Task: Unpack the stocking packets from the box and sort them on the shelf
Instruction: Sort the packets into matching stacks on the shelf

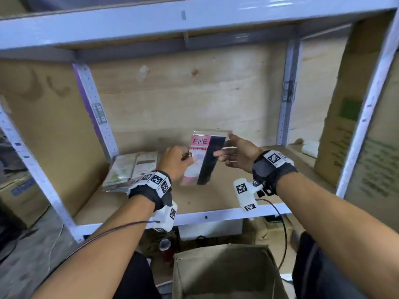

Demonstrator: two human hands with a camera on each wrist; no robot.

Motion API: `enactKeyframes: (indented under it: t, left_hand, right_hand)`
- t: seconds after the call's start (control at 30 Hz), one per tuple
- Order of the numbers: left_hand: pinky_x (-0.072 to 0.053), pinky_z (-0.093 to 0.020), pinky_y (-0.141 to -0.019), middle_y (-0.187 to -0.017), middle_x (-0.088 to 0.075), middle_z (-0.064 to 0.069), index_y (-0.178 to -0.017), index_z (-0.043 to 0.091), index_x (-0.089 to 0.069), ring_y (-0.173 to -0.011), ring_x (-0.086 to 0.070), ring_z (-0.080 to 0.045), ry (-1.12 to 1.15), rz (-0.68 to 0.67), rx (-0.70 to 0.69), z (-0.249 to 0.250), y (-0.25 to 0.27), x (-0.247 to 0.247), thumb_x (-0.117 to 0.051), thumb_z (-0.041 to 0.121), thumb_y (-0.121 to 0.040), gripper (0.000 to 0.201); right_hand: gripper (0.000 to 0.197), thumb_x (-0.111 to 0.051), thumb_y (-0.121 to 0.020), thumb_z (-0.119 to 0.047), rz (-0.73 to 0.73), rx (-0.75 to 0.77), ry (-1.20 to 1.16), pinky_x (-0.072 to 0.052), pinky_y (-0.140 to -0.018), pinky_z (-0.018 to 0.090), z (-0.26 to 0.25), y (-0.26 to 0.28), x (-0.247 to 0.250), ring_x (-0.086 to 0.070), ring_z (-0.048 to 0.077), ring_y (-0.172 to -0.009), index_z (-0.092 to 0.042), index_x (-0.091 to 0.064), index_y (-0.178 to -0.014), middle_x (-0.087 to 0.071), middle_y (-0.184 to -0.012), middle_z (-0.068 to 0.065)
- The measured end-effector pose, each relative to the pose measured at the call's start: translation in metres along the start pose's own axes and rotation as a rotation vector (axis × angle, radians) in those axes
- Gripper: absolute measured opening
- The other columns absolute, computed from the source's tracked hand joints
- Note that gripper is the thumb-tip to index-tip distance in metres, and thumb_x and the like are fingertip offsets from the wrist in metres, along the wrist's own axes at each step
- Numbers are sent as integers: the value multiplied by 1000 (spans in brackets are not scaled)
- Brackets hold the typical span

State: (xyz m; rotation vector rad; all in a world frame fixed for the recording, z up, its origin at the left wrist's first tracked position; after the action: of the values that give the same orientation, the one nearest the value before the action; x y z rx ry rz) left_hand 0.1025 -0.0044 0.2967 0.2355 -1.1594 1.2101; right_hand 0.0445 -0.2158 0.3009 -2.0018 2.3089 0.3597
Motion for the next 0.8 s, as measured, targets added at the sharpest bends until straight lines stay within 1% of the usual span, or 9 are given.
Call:
enactKeyframes:
  t: [0.17, 0.27, 0.33, 0.4, 0.53, 0.63, 0.7, 0.77, 0.8]
  left_hand:
    - [-54, -23, -77, -106, -76, -1, -110, 15, -75, -90, -70, -11, 283, -78, -12, 22, -9, -21, -68, 22, -92, 21]
    - [-52, -15, -61, -110, -73, -5, -115, 10, -70, -84, -66, -5, 460, -140, 56, 20, -22, -43, -65, 20, -94, 24]
    - [-52, -14, -60, -112, -72, -9, -118, 6, -68, -85, -67, -10, 571, -117, 122, 15, -32, -59, -64, 18, -95, 26]
    - [-54, -19, -63, -109, -74, -12, -115, 3, -68, -86, -68, -17, 653, -75, 198, 6, -41, -74, -65, 16, -94, 25]
    - [-48, -14, -52, -90, -77, -3, -105, 1, -67, -65, -66, -7, 755, -34, 324, -17, -58, -110, -72, 20, -89, 25]
    - [-52, -18, -57, -95, -76, -2, -106, 11, -65, -80, -69, -15, 811, 5, 383, -29, -77, -134, -74, 22, -88, 23]
    - [-58, -24, -70, -108, -72, -4, -118, 14, -60, -96, -70, -19, 846, 37, 387, -35, -93, -143, -76, 19, -86, 36]
    - [-60, -27, -77, -113, -67, -4, -129, 17, -52, -101, -69, -19, 884, 59, 397, -42, -108, -146, -77, 16, -85, 50]
    - [-59, -24, -74, -110, -67, -3, -128, 20, -52, -97, -70, -17, 898, 77, 399, -46, -115, -147, -77, 18, -85, 50]
  right_hand:
    - [19, -50, -99, -22, 75, 55, 90, -41, -52, 24, -4, 11, 29, -55, 18, -57, -6, -61, -102, -70, -81, 14]
    - [7, -59, -93, -8, 99, 94, 311, -27, -50, 24, 8, 1, 41, -37, 14, -55, -5, -64, -97, -48, -69, 7]
    - [9, -64, -90, -7, 51, 75, 505, -24, -54, 25, 21, -7, 48, -35, 14, -61, -5, -65, -98, -45, -74, 8]
    - [20, -67, -88, -8, -23, 43, 616, -32, -58, 25, 34, -16, 53, -48, 17, -73, -3, -66, -108, -56, -86, 11]
    - [36, -69, -86, 0, -91, 36, 514, -54, -65, 28, 54, -37, 68, -65, 29, -92, 5, -61, -121, -68, -116, 23]
    - [37, -68, -85, 5, -84, 64, 498, -55, -86, 43, 58, -56, 83, -65, 45, -102, 11, -58, -120, -64, -119, 31]
    - [34, -66, -87, 3, -158, 51, 599, -52, -97, 46, 61, -69, 94, -65, 40, -109, 5, -61, -121, -67, -119, 23]
    - [32, -64, -90, 0, -221, 9, 652, -55, -92, 43, 64, -79, 103, -68, 35, -105, 0, -62, -122, -70, -117, 18]
    - [32, -63, -90, 0, -228, -4, 644, -58, -86, 39, 66, -84, 109, -69, 34, -102, -1, -62, -122, -70, -116, 17]
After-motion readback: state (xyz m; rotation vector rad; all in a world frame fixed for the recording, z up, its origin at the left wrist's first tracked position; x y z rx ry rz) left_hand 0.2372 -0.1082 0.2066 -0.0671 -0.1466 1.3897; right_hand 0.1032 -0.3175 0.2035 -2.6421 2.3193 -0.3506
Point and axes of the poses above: each hand's wrist, its own y-axis away from the middle knuckle, its own x-axis out of the back of the hand, z = x × y, the point moved 2 cm from there along -y, towards the middle knuckle
